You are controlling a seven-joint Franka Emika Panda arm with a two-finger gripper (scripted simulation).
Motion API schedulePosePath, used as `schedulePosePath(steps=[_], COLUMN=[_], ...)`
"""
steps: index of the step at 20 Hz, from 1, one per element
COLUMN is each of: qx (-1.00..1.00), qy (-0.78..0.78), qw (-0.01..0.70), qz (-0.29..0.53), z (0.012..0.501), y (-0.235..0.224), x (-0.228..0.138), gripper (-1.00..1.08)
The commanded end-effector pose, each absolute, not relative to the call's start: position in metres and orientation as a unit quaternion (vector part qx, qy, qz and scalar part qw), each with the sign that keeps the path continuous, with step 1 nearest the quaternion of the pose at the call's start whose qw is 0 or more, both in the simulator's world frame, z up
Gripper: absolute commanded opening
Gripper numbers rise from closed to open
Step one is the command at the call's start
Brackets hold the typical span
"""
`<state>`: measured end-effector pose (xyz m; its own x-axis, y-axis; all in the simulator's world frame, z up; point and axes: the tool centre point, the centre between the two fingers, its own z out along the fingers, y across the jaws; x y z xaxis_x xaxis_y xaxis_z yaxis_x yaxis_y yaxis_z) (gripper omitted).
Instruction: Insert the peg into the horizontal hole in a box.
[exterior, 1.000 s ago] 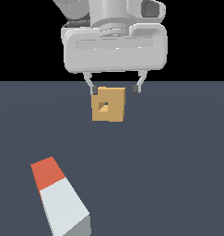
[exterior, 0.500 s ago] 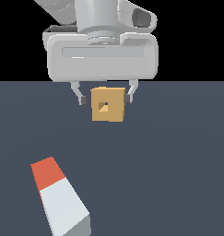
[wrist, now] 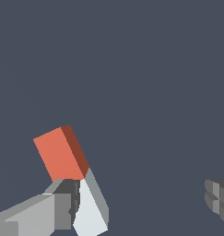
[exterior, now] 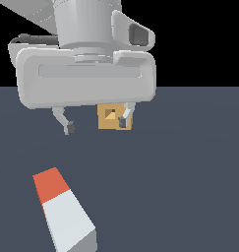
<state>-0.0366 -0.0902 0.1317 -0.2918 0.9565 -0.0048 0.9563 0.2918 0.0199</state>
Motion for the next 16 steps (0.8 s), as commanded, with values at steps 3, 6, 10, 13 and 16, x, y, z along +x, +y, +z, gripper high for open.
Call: schedulePosePath(steps=[3,6,10,13,16], qx=[0.56,0.537,0.505,0.481,0.46], qy=[0.828,0.844,0.863,0.877,0.888], qw=[0.006,0.005,0.004,0.003,0.002], qz=[0.006,0.005,0.004,0.003,0.002], z=[0.12,0.111,0.101,0.093,0.086], y=[-0.109,-0.121,-0.139,-0.152,-0.163], x=[-0.046,-0.05,-0.056,-0.059,-0.06], gripper=[1.0,1.0,1.0,1.0,1.0])
